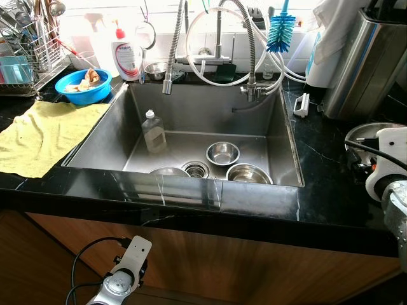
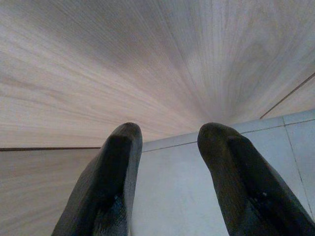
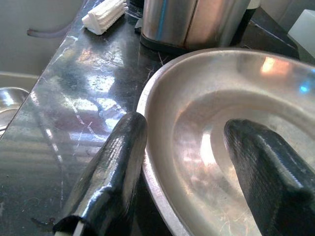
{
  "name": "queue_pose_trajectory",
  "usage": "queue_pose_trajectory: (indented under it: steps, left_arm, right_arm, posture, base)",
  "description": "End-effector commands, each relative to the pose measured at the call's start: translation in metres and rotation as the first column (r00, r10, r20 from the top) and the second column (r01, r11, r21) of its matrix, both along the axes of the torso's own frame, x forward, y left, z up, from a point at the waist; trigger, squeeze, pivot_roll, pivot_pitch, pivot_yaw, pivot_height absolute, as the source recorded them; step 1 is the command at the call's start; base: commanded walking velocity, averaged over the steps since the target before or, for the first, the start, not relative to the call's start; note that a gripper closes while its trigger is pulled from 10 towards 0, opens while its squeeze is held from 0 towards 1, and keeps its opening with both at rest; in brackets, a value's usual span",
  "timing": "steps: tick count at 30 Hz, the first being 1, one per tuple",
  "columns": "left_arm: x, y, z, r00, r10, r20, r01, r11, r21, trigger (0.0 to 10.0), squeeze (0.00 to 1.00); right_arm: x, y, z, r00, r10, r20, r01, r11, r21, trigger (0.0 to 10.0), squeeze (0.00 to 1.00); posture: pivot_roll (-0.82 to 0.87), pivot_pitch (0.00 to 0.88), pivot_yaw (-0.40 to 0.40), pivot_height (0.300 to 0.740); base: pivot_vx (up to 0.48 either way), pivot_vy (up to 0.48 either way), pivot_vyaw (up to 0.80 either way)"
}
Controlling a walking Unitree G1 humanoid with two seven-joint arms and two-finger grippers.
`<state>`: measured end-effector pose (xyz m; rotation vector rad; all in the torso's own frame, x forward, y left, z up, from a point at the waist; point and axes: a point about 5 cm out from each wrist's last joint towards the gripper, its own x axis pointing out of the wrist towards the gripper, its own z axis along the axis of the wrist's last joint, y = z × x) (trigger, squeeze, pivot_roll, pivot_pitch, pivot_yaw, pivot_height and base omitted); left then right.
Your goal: Kitchen organization
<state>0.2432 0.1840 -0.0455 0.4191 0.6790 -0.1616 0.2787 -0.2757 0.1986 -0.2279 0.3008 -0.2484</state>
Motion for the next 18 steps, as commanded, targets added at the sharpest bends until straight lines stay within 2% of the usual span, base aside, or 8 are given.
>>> queue_pose_trajectory:
  steps: [1, 8, 13, 18]
  left_arm:
    - [-0.003, 0.005, -0.002, 1.000, 0.009, -0.012, -0.009, 1.000, 0.010, 10.0, 0.00]
    - [-0.003, 0.005, -0.001, 1.000, 0.011, -0.010, -0.011, 1.000, 0.008, 10.0, 0.00]
    - [-0.002, 0.005, -0.001, 1.000, 0.013, -0.010, -0.013, 1.000, 0.007, 10.0, 0.00]
    - [-0.002, 0.005, -0.001, 1.000, 0.014, -0.009, -0.014, 1.000, 0.006, 10.0, 0.00]
  right_arm:
    - [0.001, -0.001, 0.002, 1.000, 0.007, -0.006, -0.007, 1.000, -0.011, 10.0, 0.00]
    - [0.003, 0.001, 0.010, 1.000, 0.022, 0.020, -0.021, 0.999, -0.025, 10.0, 0.00]
    - [0.006, 0.017, 0.005, 0.993, 0.118, -0.001, -0.118, 0.993, -0.013, 10.0, 0.00]
    - [0.006, 0.019, 0.006, 0.991, 0.130, -0.004, -0.130, 0.991, -0.007, 10.0, 0.00]
  posture:
    - [-0.15, 0.000, 0.046, 0.740]
    - [-0.15, 0.000, 0.045, 0.740]
    - [-0.15, 0.000, 0.044, 0.740]
    - [-0.15, 0.000, 0.044, 0.740]
  base:
    - [0.000, 0.000, 0.00]
    - [0.000, 0.000, 0.00]
    - [0.000, 0.000, 0.00]
    - [0.000, 0.000, 0.00]
